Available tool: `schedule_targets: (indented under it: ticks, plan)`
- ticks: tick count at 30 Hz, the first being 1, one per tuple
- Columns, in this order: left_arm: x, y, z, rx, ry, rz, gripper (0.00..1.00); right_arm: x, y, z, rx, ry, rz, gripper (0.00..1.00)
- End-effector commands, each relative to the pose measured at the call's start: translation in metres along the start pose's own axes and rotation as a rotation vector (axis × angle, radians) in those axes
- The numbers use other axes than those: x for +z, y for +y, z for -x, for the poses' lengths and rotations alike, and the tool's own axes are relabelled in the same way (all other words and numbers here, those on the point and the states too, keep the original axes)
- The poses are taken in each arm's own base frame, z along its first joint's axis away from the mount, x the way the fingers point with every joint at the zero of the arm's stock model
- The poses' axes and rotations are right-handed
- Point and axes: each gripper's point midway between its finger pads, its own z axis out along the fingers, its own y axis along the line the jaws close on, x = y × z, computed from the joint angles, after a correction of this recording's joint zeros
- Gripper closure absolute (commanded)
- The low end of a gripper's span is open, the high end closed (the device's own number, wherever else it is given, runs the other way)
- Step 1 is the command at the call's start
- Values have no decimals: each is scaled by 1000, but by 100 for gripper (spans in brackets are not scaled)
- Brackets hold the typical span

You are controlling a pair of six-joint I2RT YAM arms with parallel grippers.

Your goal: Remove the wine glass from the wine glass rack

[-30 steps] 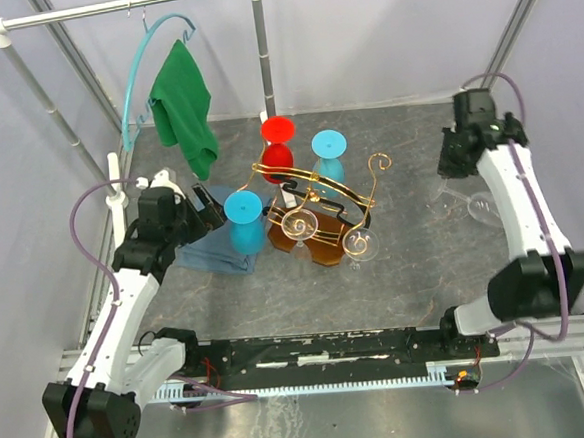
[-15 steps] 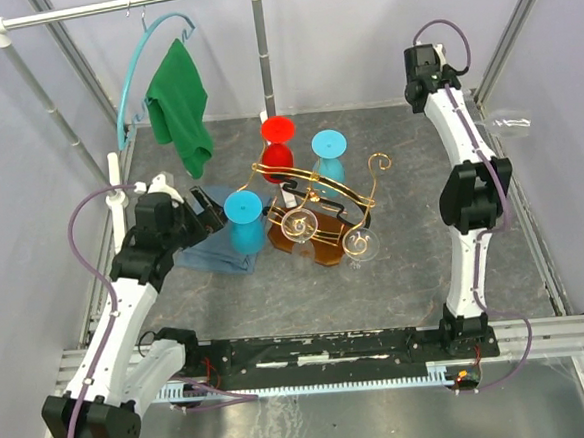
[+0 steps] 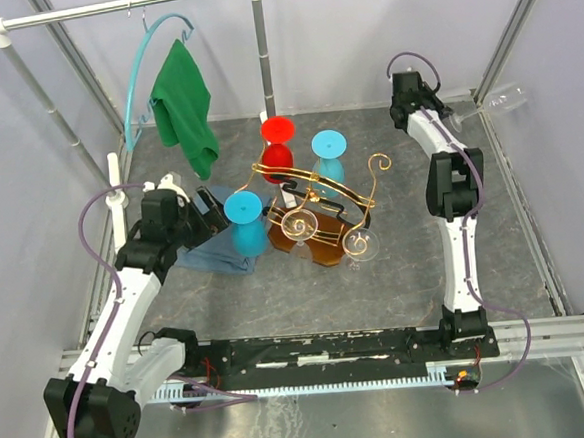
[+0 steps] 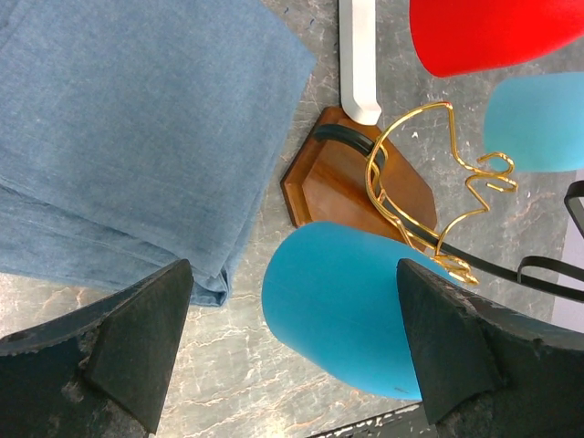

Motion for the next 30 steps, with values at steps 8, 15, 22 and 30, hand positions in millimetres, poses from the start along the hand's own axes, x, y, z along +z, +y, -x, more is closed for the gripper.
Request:
schedule_targets:
  ticks: [8,15,22,30]
  plan:
    - [1,-27,-20,-82,68,-189,1,27,0,-49,-144,121,-144,99]
    - [-4,-22,-19,-55,54,-163,1,35,20,-61,-164,140,-168,99]
    - [-2,-13,-20,-47,43,-120,1,15,25,-43,-111,72,-144,99]
    - [-12,-9,-9,-26,-8,-80,1,-46,-22,1,104,-100,-34,99]
